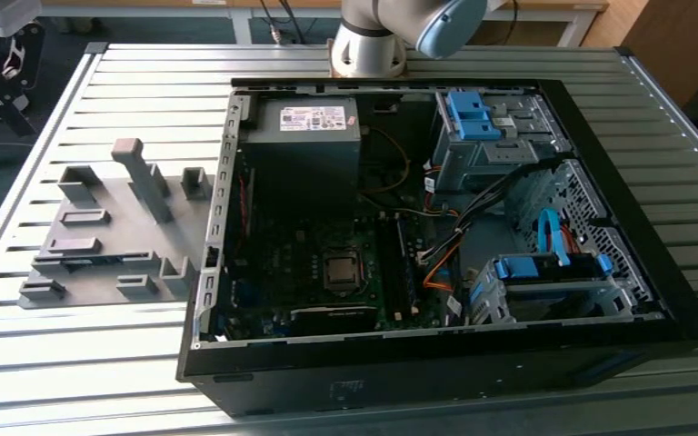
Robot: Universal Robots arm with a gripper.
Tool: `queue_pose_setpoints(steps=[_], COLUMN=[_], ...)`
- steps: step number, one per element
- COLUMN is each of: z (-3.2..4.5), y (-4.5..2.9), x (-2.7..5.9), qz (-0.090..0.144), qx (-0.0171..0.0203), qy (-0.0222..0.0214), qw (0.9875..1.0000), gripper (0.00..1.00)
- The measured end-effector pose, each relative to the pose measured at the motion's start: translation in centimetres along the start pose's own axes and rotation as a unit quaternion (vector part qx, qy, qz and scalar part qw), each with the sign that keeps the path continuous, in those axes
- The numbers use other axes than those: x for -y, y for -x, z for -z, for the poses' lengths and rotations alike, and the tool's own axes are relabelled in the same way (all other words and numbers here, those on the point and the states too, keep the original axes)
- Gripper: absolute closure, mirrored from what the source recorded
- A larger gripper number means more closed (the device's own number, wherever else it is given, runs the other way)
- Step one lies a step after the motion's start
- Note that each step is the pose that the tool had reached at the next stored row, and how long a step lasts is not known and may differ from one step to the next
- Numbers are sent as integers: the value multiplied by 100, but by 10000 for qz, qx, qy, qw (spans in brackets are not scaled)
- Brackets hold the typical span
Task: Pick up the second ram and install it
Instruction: 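Pick up the second ram and move it above second insertion slot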
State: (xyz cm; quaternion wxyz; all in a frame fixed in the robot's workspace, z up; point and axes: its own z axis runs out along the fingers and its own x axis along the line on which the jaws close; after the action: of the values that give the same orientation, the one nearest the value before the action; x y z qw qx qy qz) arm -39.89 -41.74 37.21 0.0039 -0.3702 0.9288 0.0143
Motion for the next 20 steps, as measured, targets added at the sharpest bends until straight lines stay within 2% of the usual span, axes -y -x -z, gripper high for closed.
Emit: queue_pose_setpoints(steps=[3, 9, 13, 16, 20], z=[-3, -1, -2, -3, -7], y=[-6, -6, -11, -13, -16], x=[-4, -4, -1, -2, -5], qz=[178, 190, 427, 625, 929], qx=[-2, -4, -10, -15, -22], qy=[2, 3, 7, 11, 16], qw=[9998, 9998, 9991, 9980, 9957], gripper=[89, 89, 89, 89, 89])
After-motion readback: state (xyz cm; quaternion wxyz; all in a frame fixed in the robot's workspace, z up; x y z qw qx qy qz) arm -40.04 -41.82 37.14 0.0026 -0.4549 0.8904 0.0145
